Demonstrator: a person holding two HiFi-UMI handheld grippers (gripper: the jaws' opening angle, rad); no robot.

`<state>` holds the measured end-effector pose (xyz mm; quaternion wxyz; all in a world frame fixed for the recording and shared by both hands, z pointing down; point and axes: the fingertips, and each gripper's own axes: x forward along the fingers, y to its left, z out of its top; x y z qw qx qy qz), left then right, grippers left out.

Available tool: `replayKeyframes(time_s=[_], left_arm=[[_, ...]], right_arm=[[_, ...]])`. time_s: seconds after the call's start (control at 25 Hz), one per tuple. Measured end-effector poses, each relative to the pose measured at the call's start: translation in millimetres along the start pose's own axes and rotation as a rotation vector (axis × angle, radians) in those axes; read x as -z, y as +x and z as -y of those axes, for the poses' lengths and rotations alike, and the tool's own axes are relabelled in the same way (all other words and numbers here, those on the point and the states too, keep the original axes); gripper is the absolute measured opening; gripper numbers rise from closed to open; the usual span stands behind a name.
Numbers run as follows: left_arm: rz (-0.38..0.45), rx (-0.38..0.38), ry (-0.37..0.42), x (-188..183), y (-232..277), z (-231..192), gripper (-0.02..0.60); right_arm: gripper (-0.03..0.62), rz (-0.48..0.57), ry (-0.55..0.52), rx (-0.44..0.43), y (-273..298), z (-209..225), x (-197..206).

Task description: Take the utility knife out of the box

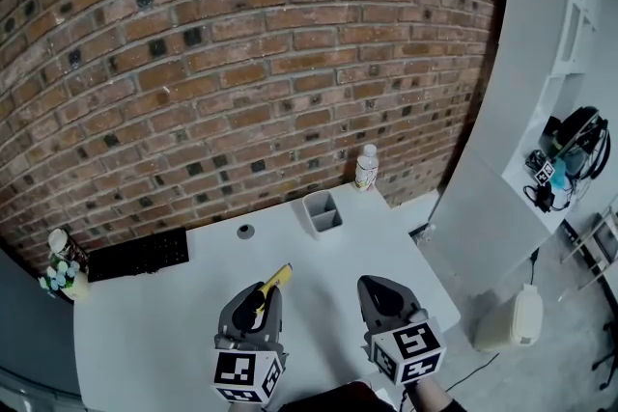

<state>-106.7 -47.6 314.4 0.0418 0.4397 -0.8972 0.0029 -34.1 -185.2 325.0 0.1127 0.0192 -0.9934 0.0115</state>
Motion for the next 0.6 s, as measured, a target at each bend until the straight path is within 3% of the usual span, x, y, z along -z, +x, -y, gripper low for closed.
replayKeyframes(time_s=[0.4, 0.6], left_arm=[[-0.013, 0.013, -0.027, 9, 2, -6, 0.084], [-0.012, 0.017, -0.024, 9, 8, -11, 0.084]], right_arm=[[0.008, -0.039, -0.009, 0.003, 7, -14, 0], [0.008, -0.003, 0.005, -0.006, 17, -11, 7]])
